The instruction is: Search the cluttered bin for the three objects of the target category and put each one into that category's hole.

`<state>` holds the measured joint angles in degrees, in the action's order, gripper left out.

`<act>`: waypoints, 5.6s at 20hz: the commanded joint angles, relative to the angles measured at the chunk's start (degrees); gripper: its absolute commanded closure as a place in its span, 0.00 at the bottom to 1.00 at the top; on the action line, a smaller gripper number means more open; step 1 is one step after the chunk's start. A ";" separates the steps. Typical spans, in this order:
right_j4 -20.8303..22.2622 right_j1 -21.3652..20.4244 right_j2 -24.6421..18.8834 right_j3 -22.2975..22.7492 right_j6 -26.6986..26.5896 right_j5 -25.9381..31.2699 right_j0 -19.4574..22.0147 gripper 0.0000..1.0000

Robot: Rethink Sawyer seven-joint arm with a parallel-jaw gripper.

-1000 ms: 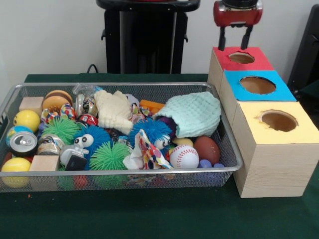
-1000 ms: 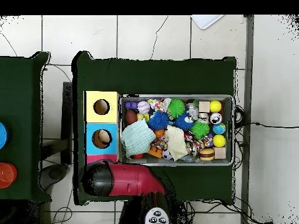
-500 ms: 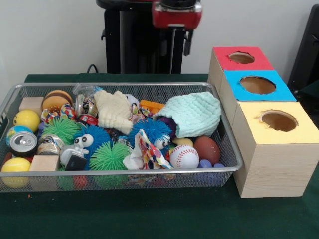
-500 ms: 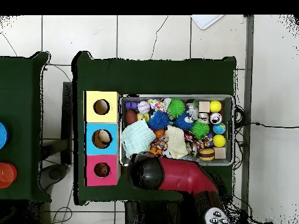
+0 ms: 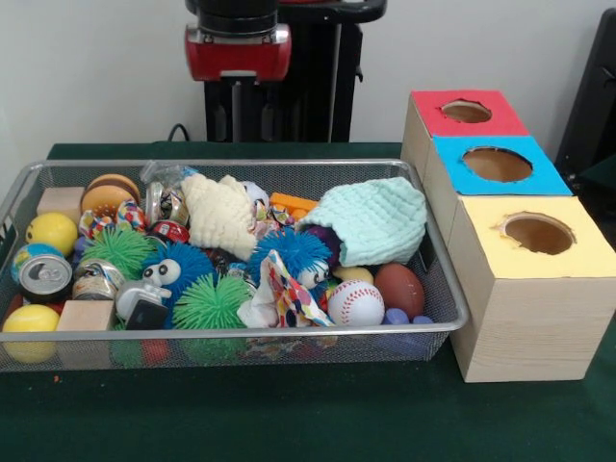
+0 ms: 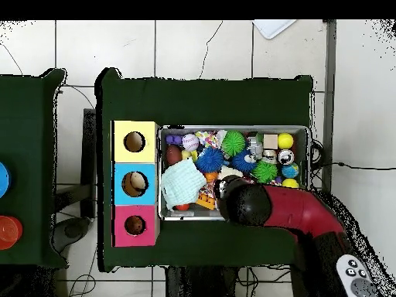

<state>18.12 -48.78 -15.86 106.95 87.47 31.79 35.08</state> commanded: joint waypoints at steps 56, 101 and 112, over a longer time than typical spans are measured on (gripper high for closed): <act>15.34 12.77 -21.24 -27.75 -32.29 25.60 9.43 0.00; 12.54 8.95 -21.94 -16.24 -15.63 18.73 6.28 0.00; 10.48 8.50 -19.20 -15.35 -7.17 15.17 1.21 0.00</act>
<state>29.72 -40.83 -37.14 87.49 72.14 48.49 37.45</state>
